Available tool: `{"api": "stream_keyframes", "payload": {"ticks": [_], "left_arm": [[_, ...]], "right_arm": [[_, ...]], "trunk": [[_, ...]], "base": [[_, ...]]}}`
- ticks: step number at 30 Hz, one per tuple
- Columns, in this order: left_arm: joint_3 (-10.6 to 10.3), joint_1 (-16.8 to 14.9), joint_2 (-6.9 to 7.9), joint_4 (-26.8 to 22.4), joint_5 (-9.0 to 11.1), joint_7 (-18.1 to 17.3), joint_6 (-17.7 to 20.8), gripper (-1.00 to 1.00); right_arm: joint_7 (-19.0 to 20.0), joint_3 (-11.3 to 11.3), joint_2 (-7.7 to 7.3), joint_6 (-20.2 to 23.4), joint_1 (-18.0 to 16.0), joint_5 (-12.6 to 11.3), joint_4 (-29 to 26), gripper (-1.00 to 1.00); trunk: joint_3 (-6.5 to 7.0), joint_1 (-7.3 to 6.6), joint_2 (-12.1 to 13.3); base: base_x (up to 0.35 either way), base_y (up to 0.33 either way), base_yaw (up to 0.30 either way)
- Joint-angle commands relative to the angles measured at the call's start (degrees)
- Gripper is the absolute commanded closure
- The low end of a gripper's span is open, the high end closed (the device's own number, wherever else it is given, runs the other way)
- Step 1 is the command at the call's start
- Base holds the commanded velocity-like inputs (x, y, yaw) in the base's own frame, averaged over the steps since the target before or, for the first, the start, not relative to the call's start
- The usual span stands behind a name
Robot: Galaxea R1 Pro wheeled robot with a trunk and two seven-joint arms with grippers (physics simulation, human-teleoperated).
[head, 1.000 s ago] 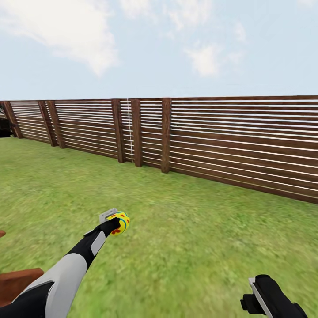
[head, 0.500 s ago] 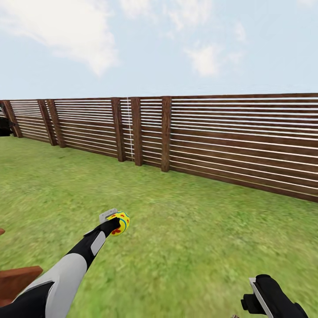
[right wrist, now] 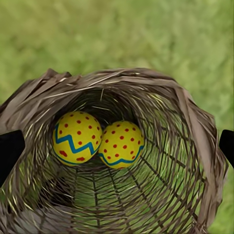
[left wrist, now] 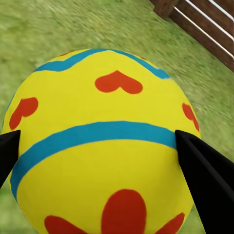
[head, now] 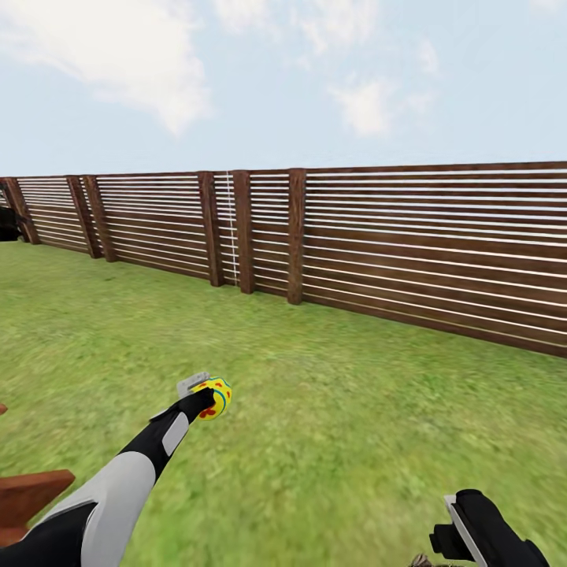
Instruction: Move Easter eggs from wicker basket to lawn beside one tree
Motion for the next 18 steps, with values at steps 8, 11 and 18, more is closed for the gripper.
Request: {"api": "stream_keyframes", "payload": {"ticks": [8,11,18], "left_arm": [[0.3,0.0,-0.04,-0.1,0.6,-0.3,0.4,1.00],[0.3,0.0,-0.04,-0.1,0.6,-0.3,0.4,1.00],[0.3,0.0,-0.63,-0.1,0.6,-0.3,0.4,1.00]], "right_arm": [[0.1,0.0,0.10,0.2,0.0,0.3,-0.1,-1.00],[0.1,0.0,0.10,0.2,0.0,0.3,-0.1,-1.00],[0.1,-0.1,0.07,0.2,0.0,0.3,-0.1,-1.00]], "trunk": [[-1.50,1.76,-3.3],[-2.04,2.42,-4.5],[-3.30,3.95,-7.3]], "base": [[0.000,0.000,0.000],[0.000,0.000,0.000],[0.000,0.000,0.000]]}}
